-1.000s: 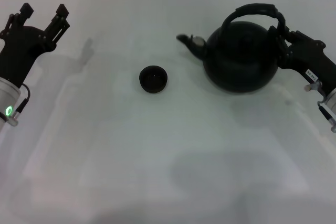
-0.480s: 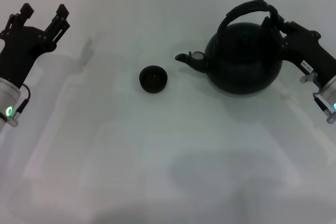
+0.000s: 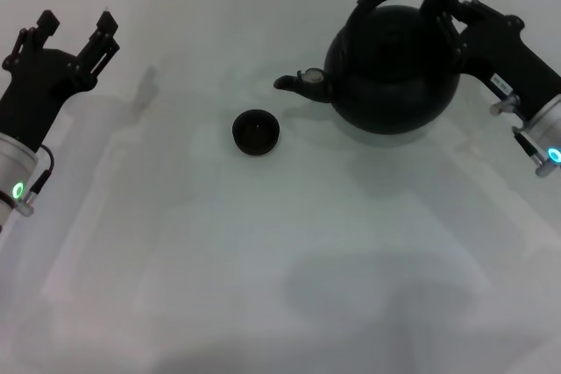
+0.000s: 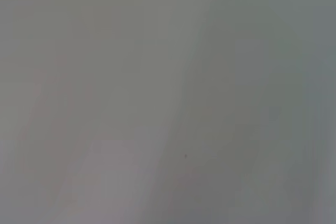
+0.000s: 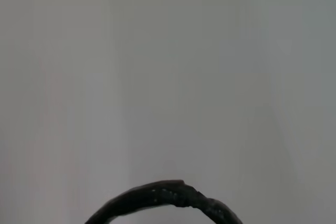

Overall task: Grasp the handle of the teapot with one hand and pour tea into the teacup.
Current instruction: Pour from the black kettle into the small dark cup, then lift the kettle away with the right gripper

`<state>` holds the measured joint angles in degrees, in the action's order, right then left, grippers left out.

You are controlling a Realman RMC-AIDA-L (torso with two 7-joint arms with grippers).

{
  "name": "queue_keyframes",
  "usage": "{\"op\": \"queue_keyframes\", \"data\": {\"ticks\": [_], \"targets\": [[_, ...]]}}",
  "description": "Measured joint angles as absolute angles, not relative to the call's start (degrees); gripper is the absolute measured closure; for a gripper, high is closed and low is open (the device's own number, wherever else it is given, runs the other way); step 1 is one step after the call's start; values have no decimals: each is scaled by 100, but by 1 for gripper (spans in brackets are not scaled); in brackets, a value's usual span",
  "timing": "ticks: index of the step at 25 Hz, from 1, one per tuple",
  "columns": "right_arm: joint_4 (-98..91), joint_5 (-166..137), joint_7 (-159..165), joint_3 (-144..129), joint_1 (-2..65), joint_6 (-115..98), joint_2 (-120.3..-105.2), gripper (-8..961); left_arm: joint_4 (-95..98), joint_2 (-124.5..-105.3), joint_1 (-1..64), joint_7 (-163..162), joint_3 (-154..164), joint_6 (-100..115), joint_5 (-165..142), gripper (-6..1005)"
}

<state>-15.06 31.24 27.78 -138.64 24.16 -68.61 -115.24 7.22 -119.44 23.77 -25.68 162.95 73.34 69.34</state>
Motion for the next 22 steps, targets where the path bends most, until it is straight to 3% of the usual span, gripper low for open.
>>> {"op": "queue_keyframes", "data": {"ticks": [22], "targets": [[-1501, 2988, 1606, -13848, 2887, -6839, -11523, 756, 791, -11937, 2189, -2569, 16295, 7330, 7002, 106]]}}
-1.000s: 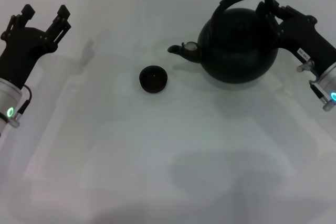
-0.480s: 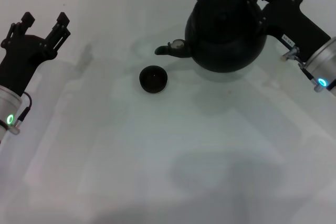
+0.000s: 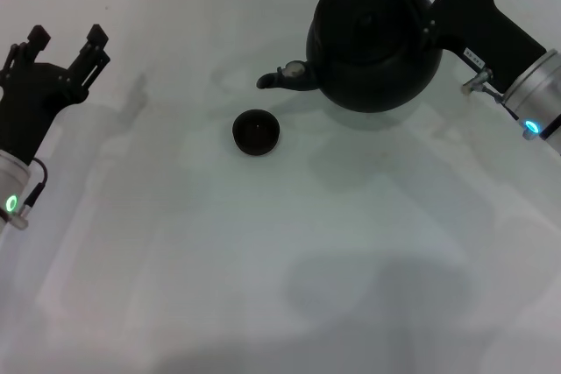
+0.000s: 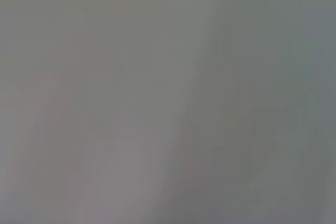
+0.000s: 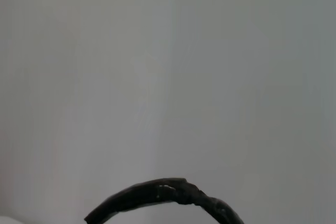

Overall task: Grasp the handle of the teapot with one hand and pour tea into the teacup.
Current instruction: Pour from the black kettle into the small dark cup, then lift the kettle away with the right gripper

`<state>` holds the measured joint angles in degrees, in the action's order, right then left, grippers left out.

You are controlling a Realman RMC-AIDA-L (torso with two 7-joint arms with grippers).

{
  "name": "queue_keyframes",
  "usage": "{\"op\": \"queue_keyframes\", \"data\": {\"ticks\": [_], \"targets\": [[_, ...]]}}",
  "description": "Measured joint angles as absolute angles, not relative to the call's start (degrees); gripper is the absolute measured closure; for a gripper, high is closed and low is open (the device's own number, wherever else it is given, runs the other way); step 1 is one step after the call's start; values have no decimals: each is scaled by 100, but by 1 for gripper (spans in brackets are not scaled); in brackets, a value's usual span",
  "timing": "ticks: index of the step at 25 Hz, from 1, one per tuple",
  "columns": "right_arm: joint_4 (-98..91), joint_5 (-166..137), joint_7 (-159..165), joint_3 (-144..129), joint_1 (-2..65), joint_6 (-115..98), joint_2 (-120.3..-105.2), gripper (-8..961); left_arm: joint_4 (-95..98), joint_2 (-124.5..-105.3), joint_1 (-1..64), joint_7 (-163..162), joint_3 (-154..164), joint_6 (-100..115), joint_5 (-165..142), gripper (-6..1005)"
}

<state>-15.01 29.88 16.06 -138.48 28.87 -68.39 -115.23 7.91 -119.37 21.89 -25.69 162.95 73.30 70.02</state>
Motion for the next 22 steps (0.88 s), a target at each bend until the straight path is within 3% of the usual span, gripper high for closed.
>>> {"op": "queue_keyframes", "data": {"ticks": [22], "targets": [[-1486, 2987, 673, -13897, 2973, -6818, -11515, 763, 791, -11941, 2249, -2580, 16295, 7330, 7084, 106]]}}
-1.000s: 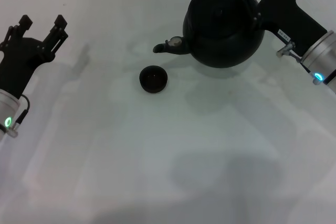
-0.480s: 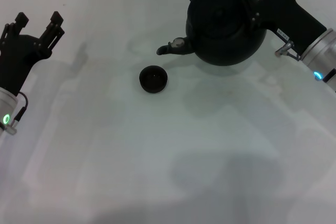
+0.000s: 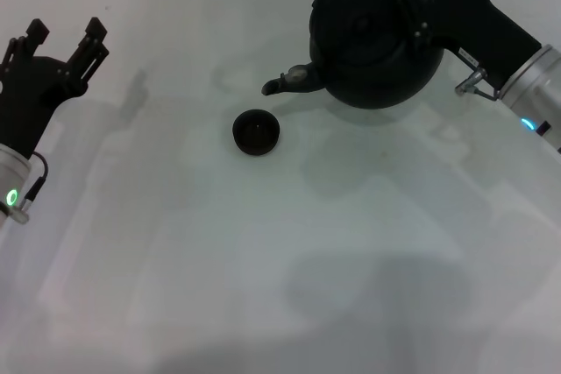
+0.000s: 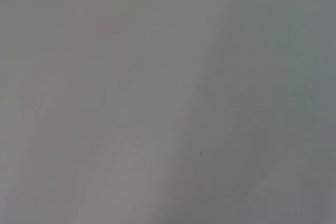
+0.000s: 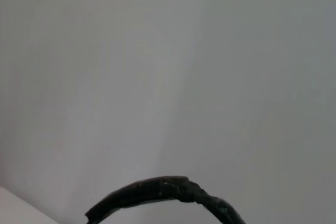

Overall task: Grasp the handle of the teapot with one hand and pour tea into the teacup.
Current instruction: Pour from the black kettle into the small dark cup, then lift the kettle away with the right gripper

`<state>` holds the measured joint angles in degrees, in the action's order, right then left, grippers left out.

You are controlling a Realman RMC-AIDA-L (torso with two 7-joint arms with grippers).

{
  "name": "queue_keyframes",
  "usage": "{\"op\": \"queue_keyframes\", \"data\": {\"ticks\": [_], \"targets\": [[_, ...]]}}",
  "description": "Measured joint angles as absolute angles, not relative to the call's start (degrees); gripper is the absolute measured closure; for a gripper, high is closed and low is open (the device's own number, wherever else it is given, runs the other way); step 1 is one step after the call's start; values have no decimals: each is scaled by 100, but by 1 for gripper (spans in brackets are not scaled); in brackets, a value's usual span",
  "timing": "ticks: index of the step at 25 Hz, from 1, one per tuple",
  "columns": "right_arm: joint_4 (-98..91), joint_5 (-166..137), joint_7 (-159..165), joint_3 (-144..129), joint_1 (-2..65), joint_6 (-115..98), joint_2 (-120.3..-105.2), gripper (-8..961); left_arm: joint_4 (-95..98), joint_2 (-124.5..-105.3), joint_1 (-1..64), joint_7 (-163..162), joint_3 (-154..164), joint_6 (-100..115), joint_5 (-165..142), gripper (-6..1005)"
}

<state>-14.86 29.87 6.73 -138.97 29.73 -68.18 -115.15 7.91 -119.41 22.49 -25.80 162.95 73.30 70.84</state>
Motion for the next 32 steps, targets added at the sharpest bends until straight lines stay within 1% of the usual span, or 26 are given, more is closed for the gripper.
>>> {"op": "queue_keyframes", "data": {"ticks": [32], "targets": [[-1547, 2759, -37, -13860, 2980, -6821, -11532, 779, 800, -11944, 2259, -2575, 16295, 7316, 7093, 108]]}}
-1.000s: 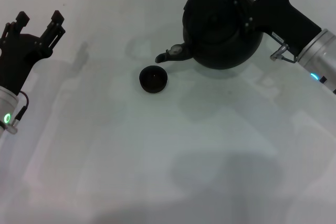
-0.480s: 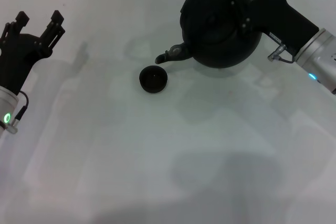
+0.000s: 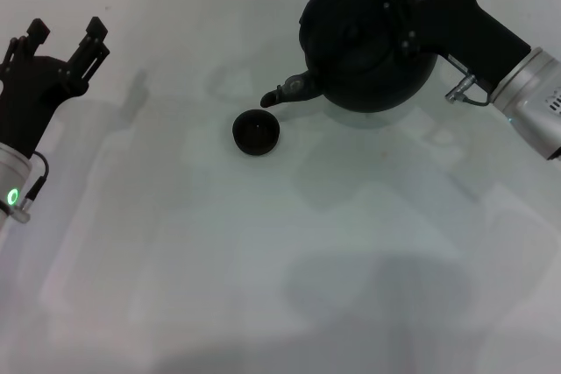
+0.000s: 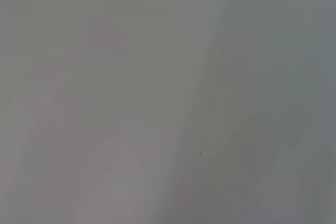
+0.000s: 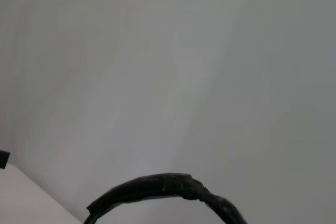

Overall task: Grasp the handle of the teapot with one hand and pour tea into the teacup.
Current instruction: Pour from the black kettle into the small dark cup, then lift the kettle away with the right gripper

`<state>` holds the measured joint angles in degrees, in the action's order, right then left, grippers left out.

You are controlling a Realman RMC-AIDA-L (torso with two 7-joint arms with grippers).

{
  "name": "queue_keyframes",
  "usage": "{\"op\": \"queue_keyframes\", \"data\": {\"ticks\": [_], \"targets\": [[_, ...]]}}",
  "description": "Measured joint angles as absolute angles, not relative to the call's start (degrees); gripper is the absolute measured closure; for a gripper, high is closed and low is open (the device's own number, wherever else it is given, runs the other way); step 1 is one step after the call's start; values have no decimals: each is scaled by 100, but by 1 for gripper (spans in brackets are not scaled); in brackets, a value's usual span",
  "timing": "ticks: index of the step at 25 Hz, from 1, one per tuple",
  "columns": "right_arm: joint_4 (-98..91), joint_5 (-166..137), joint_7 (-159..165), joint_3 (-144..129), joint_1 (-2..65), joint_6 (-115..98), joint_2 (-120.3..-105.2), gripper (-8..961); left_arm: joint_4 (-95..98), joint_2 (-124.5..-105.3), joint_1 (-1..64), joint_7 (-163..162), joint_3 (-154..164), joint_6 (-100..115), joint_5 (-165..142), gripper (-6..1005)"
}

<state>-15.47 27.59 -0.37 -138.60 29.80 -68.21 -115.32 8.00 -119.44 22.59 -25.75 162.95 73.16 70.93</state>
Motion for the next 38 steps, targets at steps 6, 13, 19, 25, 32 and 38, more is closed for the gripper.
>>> {"op": "queue_keyframes", "data": {"ticks": [6, 13, 19, 25, 32, 38], "targets": [[-1554, 2759, -180, -13860, 2980, -6821, -11531, 780, 805, -11944, 2259, -2575, 16295, 7251, 7093, 108], [-1556, 2760, -299, -13860, 2980, -6821, -11538, 783, 843, -11938, 2259, -2575, 16295, 7238, 7093, 108], [-1561, 2767, -438, -13860, 2979, -6822, -11545, 785, 844, -11935, 2266, -2575, 16295, 7189, 7092, 107], [-1583, 2788, -495, -13860, 2980, -6820, -11549, 788, 847, -11935, 2284, -2575, 16295, 7188, 7092, 107], [-1583, 2804, -568, -13857, 2980, -6820, -11549, 789, 853, -11935, 2305, -2575, 16295, 7182, 7092, 107], [-1582, 2805, -632, -13849, 2979, -6820, -11549, 791, 853, -11935, 2319, -2575, 16295, 7180, 7092, 106]]}}
